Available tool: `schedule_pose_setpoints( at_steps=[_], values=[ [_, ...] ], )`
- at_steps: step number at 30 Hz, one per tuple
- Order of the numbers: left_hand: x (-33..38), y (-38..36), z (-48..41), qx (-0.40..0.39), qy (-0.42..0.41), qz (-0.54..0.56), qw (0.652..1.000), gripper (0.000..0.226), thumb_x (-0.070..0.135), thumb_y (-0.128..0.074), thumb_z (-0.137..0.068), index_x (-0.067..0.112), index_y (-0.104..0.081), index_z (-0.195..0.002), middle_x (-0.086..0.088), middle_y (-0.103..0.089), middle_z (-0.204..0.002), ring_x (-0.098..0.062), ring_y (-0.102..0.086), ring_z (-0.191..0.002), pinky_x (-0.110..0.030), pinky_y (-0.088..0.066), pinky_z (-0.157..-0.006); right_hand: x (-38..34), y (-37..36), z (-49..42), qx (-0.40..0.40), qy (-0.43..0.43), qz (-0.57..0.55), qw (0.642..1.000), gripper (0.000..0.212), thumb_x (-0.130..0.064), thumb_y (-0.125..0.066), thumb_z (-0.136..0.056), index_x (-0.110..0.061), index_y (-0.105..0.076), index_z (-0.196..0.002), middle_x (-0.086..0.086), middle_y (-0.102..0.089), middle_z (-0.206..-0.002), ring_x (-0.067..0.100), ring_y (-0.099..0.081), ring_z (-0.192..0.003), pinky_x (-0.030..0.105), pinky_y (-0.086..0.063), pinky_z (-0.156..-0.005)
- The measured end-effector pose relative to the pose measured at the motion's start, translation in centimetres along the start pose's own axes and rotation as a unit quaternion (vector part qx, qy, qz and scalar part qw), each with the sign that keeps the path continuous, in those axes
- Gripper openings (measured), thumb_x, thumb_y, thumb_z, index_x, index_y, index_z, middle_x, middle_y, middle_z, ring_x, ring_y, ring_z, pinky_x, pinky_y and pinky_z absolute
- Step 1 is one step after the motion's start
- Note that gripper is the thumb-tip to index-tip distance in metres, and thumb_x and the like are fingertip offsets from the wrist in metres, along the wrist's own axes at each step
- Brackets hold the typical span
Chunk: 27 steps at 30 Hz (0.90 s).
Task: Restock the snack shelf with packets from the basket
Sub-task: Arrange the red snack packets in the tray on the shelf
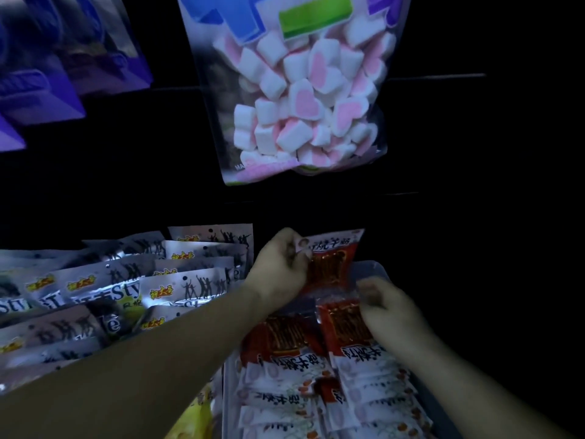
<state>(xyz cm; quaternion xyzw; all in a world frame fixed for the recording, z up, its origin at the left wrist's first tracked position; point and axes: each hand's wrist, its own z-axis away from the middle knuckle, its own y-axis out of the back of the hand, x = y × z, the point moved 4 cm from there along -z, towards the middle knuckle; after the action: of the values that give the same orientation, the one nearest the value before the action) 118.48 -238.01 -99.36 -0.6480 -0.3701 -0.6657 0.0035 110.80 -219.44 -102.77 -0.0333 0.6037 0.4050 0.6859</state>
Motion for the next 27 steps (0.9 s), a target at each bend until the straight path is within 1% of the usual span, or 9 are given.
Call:
schedule_pose_setpoints(
  at_steps=[3,5,8,10,13,16,19,22,27],
  values=[
    [1.5,1.8,1.2,0.010,-0.002,0.077,0.997,0.003,0.017,-0.055,-0.104,0.019,-0.056,-0.102,-0.018,-0.068,-0.084,-0.021,-0.055,-0.066,-0.034,-0.044,-0.060,-1.7,1.5,0.2,0.103,0.075,-0.021,0.992,0.045,0.003,-0.067,-0.089,-0.029,-0.054,-0.118,-0.020,-0.056,-0.109,0.013,-0.058,-0.111,0.029,-0.049,-0.087],
    [2.5,1.9,2.7,-0.001,0.006,0.116,0.993,0.003,0.019,-0.056,-0.105,0.017,-0.057,-0.104,-0.026,-0.068,-0.087,-0.035,-0.058,-0.066,-0.044,-0.048,-0.060,-3.5,1.9,0.9,0.085,0.088,-0.063,0.990,0.048,-0.004,-0.073,-0.091,-0.033,-0.053,-0.125,-0.024,-0.056,-0.113,0.005,-0.058,-0.111,0.023,-0.047,-0.088],
    [3.8,1.7,5.4,-0.013,0.060,0.189,0.980,0.005,0.018,-0.060,-0.103,0.014,-0.059,-0.105,-0.021,-0.074,-0.090,-0.050,-0.067,-0.085,-0.060,-0.059,-0.077,-5.5,2.0,2.5,0.010,0.071,-0.147,0.987,0.019,-0.018,-0.074,-0.094,-0.027,-0.069,-0.110,-0.010,-0.077,-0.100,0.009,-0.073,-0.092,0.031,-0.058,-0.079],
    [4.4,1.7,7.0,0.004,0.082,0.217,0.973,0.006,0.010,-0.063,-0.100,0.011,-0.060,-0.104,-0.020,-0.070,-0.082,-0.041,-0.071,-0.081,-0.055,-0.062,-0.075,-6.5,2.6,3.6,0.026,0.086,-0.154,0.984,0.013,-0.014,-0.072,-0.095,-0.025,-0.070,-0.102,-0.008,-0.078,-0.089,0.010,-0.075,-0.085,0.031,-0.061,-0.075],
    [5.4,2.2,8.8,0.054,0.108,0.251,0.961,0.026,-0.007,-0.068,-0.092,0.012,-0.054,-0.103,-0.017,-0.066,-0.077,-0.026,-0.071,-0.069,-0.042,-0.061,-0.060,-7.3,3.5,5.3,0.041,0.109,-0.149,0.982,0.043,-0.006,-0.074,-0.092,-0.037,-0.059,-0.117,-0.006,-0.075,-0.091,0.001,-0.071,-0.083,0.013,-0.055,-0.066],
    [6.2,2.7,10.4,0.076,0.114,0.241,0.961,0.027,-0.012,-0.063,-0.093,0.011,-0.050,-0.088,-0.009,-0.063,-0.072,-0.025,-0.063,-0.066,-0.031,-0.057,-0.059,-7.5,3.5,6.7,0.001,0.116,-0.122,0.986,0.049,-0.006,-0.078,-0.089,-0.043,-0.062,-0.117,-0.003,-0.073,-0.104,0.013,-0.068,-0.106,0.036,-0.058,-0.091],
    [7.7,2.1,11.7,-0.015,0.126,0.231,0.965,0.028,-0.002,-0.066,-0.095,0.023,-0.067,-0.108,0.000,-0.074,-0.092,-0.028,-0.067,-0.075,-0.037,-0.059,-0.068,-8.3,3.3,8.5,-0.055,0.100,-0.125,0.986,0.051,0.000,-0.074,-0.090,-0.039,-0.065,-0.122,-0.009,-0.073,-0.117,0.015,-0.062,-0.123,0.045,-0.052,-0.105],
    [8.9,2.3,12.0,-0.017,0.129,0.250,0.959,0.051,-0.004,-0.071,-0.090,0.032,-0.065,-0.126,0.004,-0.076,-0.111,-0.020,-0.076,-0.091,-0.034,-0.062,-0.073,-8.5,3.5,9.9,-0.083,0.087,-0.157,0.980,0.061,0.006,-0.069,-0.092,-0.032,-0.055,-0.139,-0.003,-0.077,-0.114,0.017,-0.071,-0.112,0.051,-0.053,-0.104],
    [9.9,3.1,12.4,0.019,0.121,0.263,0.957,0.070,-0.006,-0.077,-0.085,0.033,-0.057,-0.141,0.004,-0.072,-0.125,-0.020,-0.075,-0.101,-0.035,-0.062,-0.079,-8.5,4.8,11.2,-0.143,0.081,-0.140,0.976,0.081,0.009,-0.072,-0.088,-0.050,-0.053,-0.140,-0.002,-0.075,-0.119,0.020,-0.072,-0.109,0.047,-0.060,-0.093]
  ],
)
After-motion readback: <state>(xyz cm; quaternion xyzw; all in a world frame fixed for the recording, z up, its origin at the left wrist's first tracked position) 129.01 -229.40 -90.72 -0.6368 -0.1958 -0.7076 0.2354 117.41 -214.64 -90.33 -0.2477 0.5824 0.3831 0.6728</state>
